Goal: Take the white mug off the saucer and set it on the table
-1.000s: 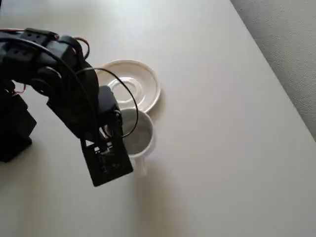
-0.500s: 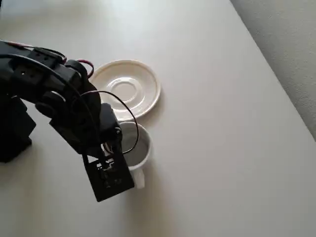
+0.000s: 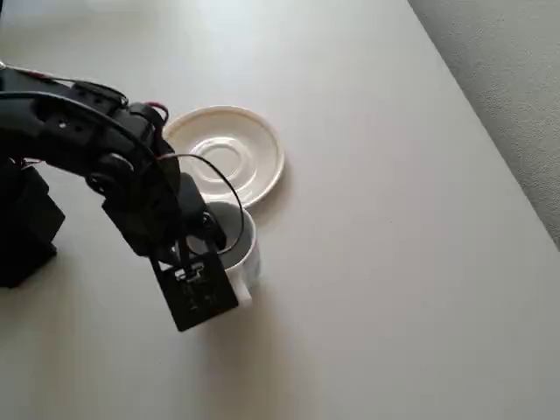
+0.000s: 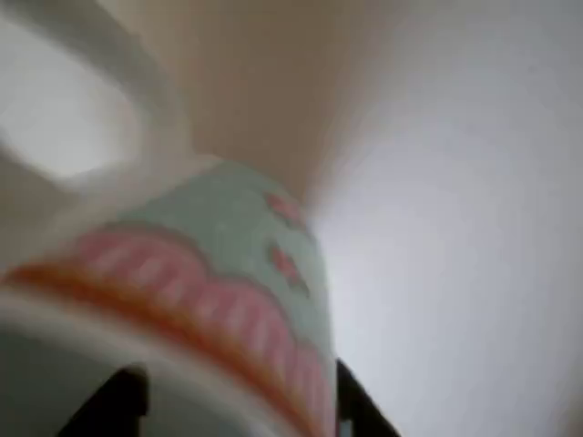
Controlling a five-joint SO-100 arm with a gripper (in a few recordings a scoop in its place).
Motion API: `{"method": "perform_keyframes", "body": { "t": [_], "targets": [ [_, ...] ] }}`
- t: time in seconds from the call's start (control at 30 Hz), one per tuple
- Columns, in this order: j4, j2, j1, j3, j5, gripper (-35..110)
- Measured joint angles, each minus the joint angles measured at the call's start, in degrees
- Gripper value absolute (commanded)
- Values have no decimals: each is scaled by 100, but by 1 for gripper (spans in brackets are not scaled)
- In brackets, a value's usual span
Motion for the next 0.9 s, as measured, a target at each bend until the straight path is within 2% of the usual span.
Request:
{"method": "perform_keyframes", "body": {
  "t": [0.17,0.3,0.4,0.6,0.7,0.9],
  "targets": [
    [264,1556,-501,0,686,29],
    [466,3111,-861,35,1178,6],
    [650,4614,-1257,202,1679,-2],
    [659,7242,-1714,1564,2162,-2],
    [290,7857,-1644,2452,2232,-2],
    [-255,7980,-1644,4658,2505,-2]
  ]
}}
